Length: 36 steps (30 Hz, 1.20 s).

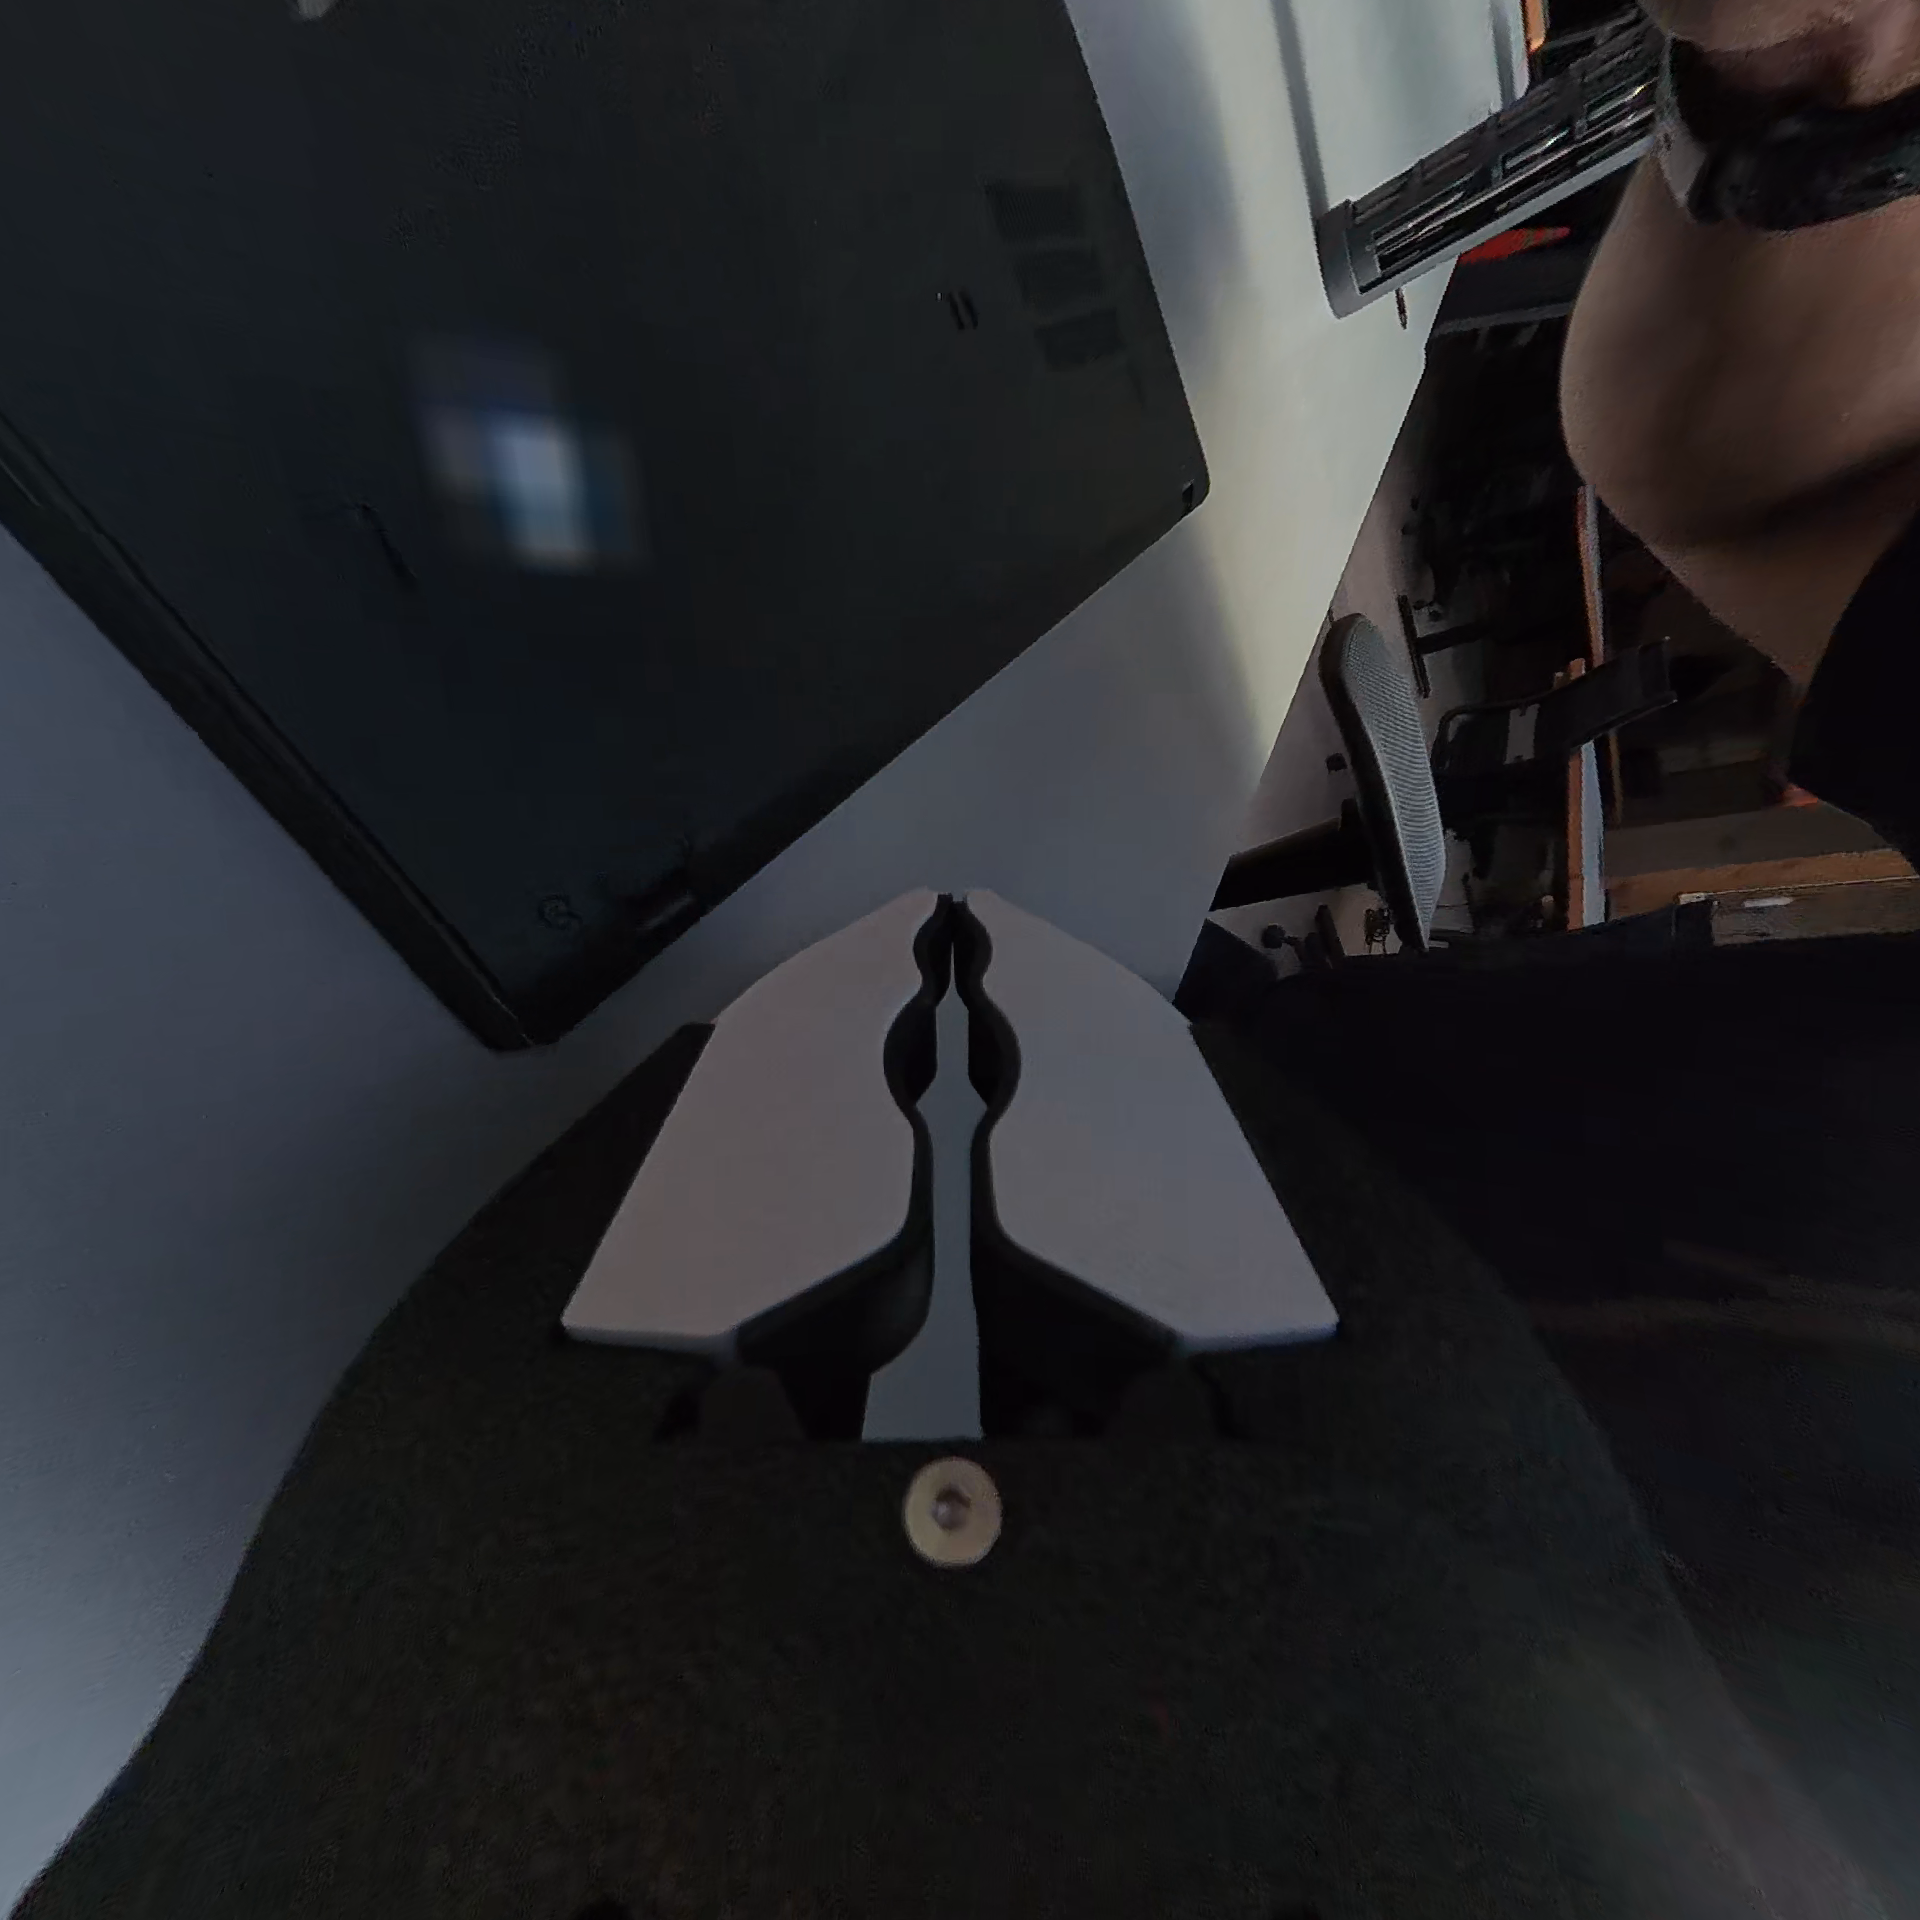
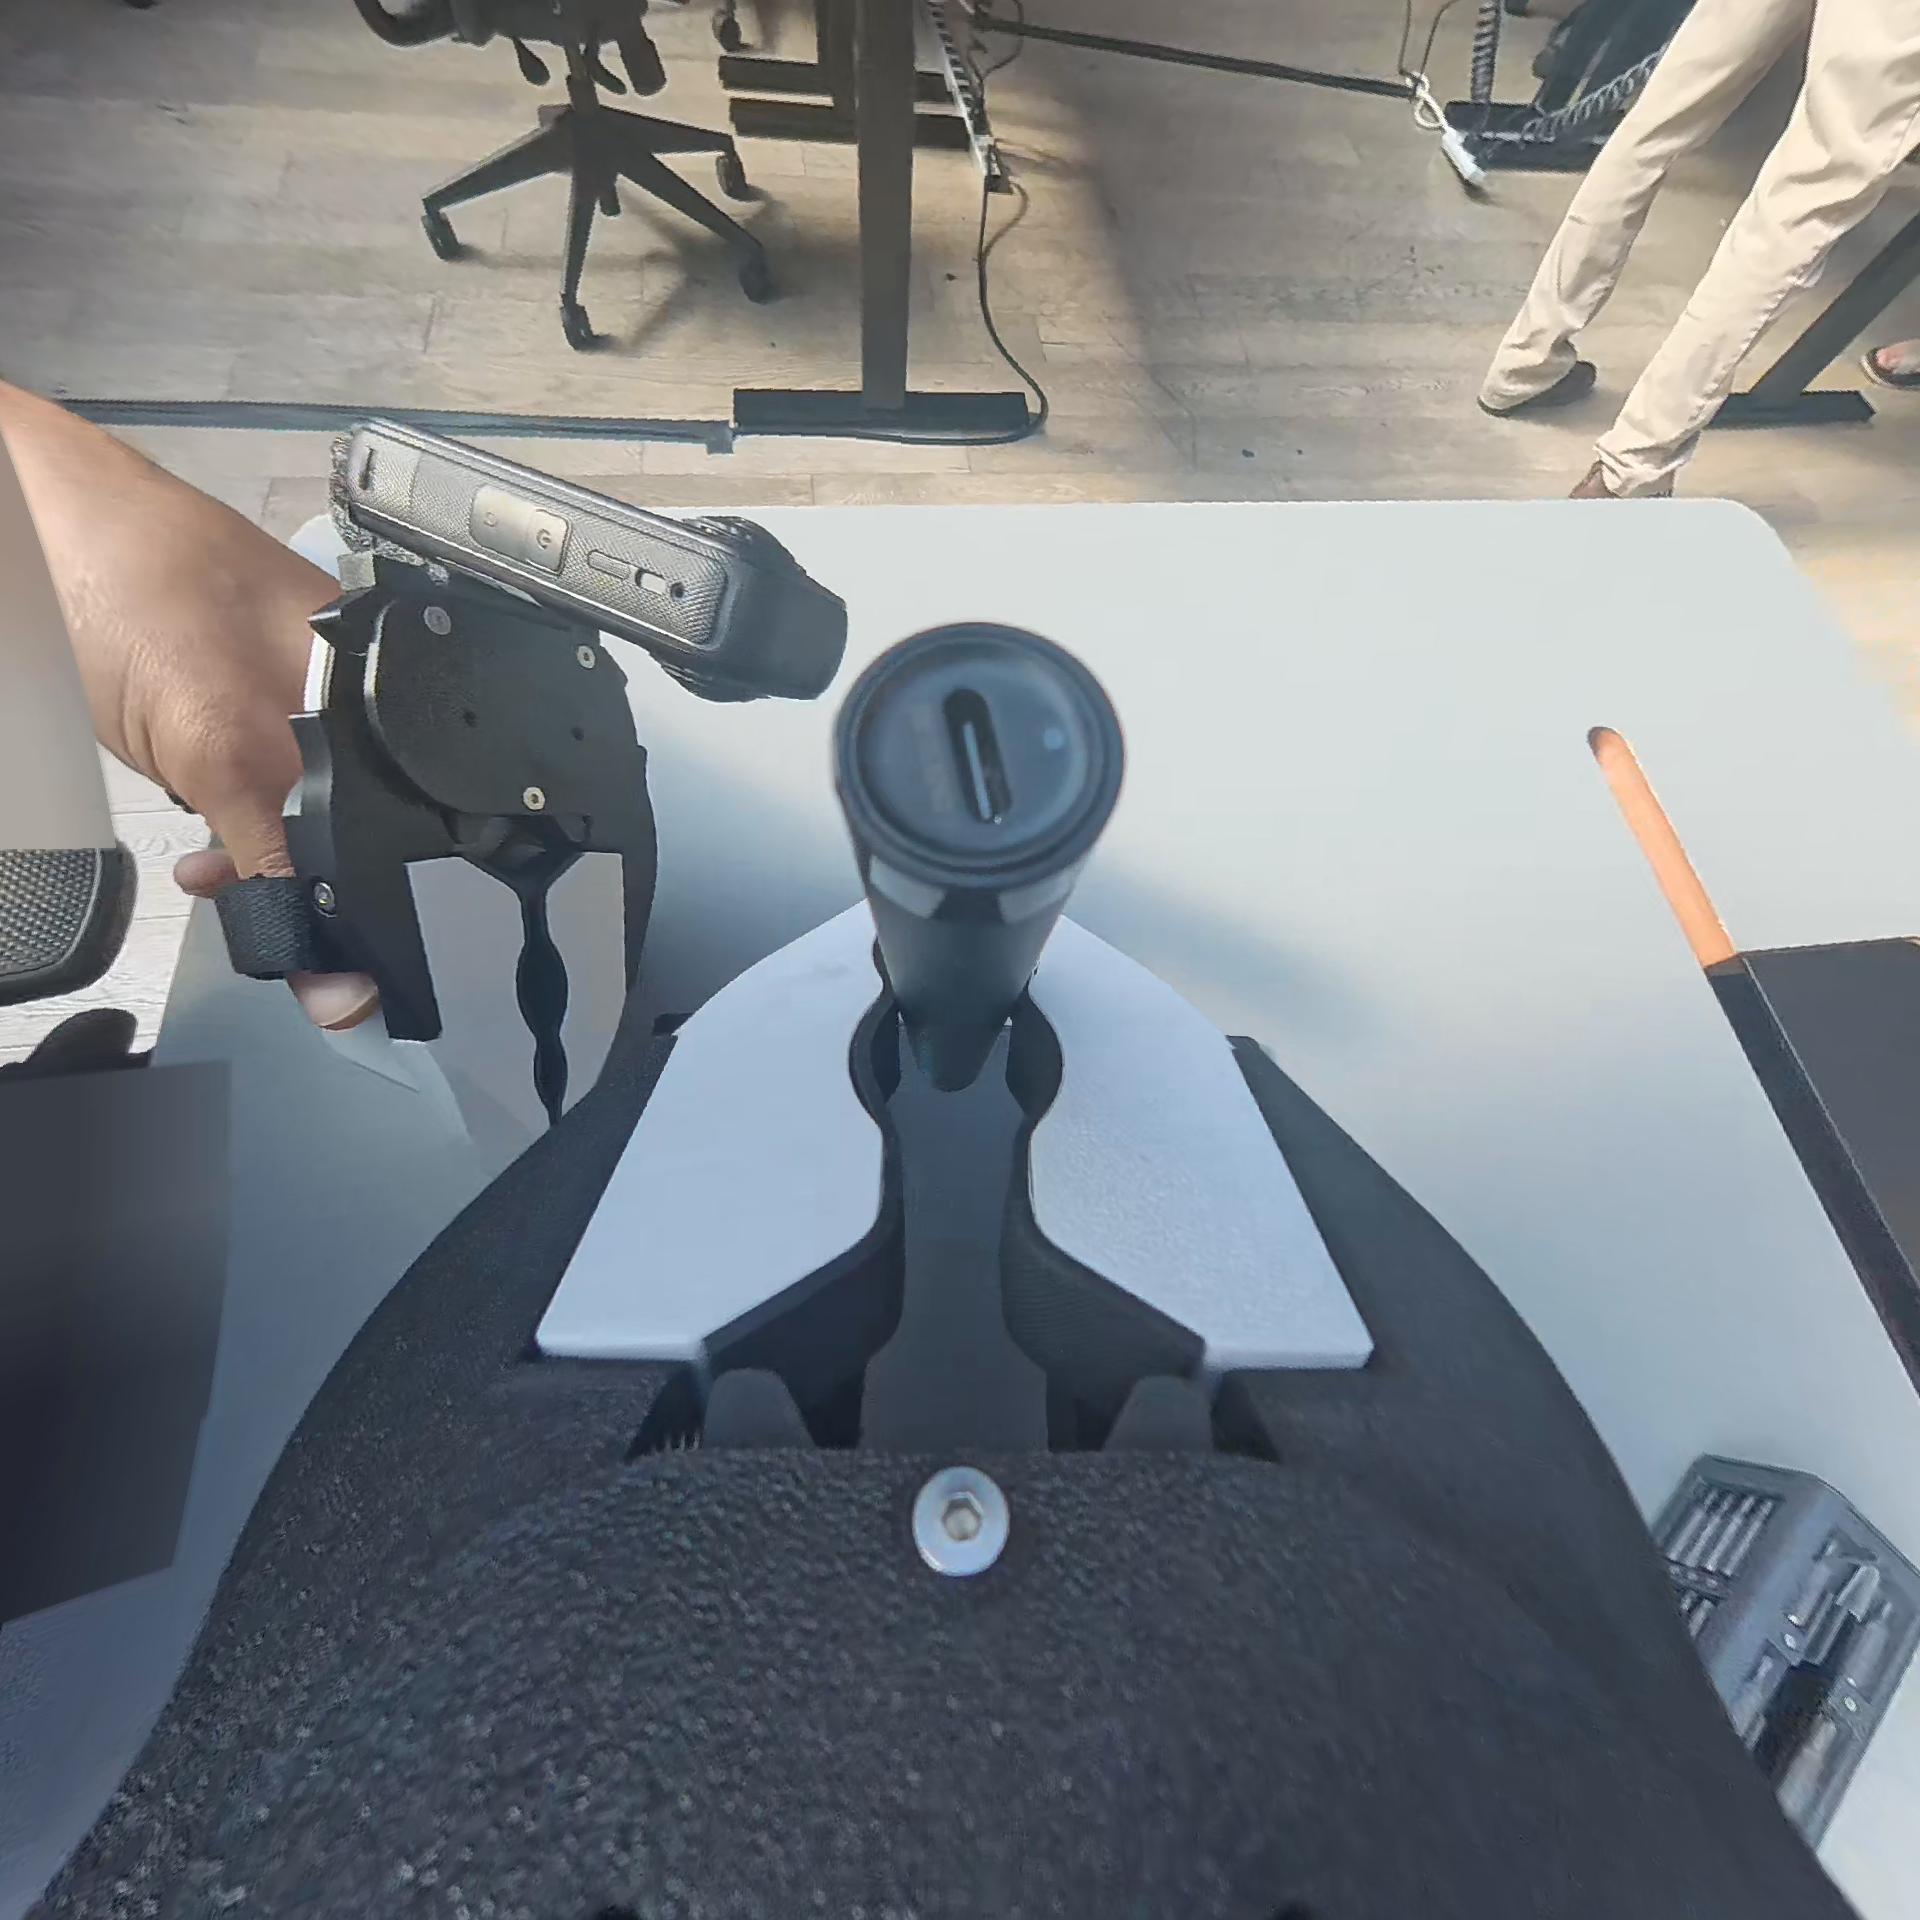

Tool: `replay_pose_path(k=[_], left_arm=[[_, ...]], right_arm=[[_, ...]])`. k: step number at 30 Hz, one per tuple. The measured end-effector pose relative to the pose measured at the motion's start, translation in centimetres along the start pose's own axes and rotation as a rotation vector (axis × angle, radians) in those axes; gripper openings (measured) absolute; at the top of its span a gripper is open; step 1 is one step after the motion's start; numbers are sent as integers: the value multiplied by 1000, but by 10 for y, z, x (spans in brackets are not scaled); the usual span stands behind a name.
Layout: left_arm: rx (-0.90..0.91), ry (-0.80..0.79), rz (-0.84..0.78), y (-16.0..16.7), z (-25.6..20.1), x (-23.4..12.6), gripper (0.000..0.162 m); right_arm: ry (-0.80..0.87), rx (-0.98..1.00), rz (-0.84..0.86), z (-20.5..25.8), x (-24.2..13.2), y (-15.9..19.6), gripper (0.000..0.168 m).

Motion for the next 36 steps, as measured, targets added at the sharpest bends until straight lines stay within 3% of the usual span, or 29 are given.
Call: replay_pose_path(k=[8,13,22,36], left_arm=[[26,-5,42,-53,22,10,0],[42,6,63,-74,33,12,0],[-5,90,131,-62,29,24,0],[-129,74,79,-61,37,25,0]], right_arm=[[74,12,2,-59,-2,13,16],[21,40,-16,-67,6,17,16],[-111,65,-21,-41,27,23,16],[-133,27,10,-37,37,28,16]])
Point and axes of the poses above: each gripper's, where its closed fingertips meet, x out along the fingers, y out of its underside, z = x × y across the jaws, the point moved 4 cm from there along -x, back along the fingers, and after that the axes turned 12 degrees about -z, right-handed, at the moved point
